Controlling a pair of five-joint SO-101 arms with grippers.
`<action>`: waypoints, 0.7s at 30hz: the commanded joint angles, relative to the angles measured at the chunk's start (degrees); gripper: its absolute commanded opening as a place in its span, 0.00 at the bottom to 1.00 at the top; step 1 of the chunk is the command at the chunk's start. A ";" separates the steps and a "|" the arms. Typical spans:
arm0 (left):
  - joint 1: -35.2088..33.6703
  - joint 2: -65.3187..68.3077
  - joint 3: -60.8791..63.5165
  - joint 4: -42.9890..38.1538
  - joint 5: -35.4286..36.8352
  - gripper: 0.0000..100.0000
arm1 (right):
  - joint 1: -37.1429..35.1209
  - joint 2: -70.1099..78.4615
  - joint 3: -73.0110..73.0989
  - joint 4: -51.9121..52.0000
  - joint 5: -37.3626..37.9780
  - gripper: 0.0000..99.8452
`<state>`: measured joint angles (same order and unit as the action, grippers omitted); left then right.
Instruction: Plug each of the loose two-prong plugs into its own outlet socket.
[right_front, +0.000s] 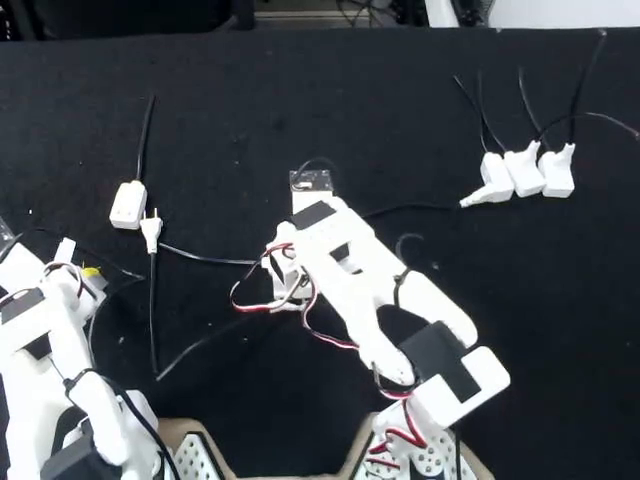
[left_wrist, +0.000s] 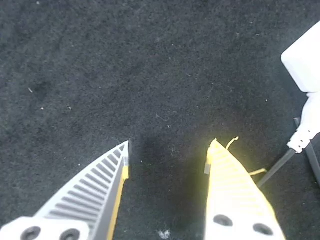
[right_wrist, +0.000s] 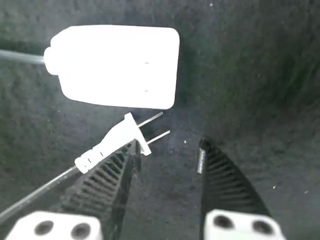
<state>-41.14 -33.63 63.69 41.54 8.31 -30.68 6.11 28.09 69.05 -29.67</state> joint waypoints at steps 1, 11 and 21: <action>-0.22 -2.02 -1.98 -0.70 0.88 0.25 | -1.76 -0.48 -3.30 2.46 0.79 0.18; -0.57 -2.02 -2.15 -0.62 0.97 0.25 | -11.16 -12.88 3.30 -1.49 2.46 0.19; -0.66 -2.02 -2.15 -0.62 0.97 0.25 | -15.03 -11.74 10.77 -17.58 -17.49 0.19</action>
<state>-41.14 -33.63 63.69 41.54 8.92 -44.75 -4.18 39.08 53.05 -43.30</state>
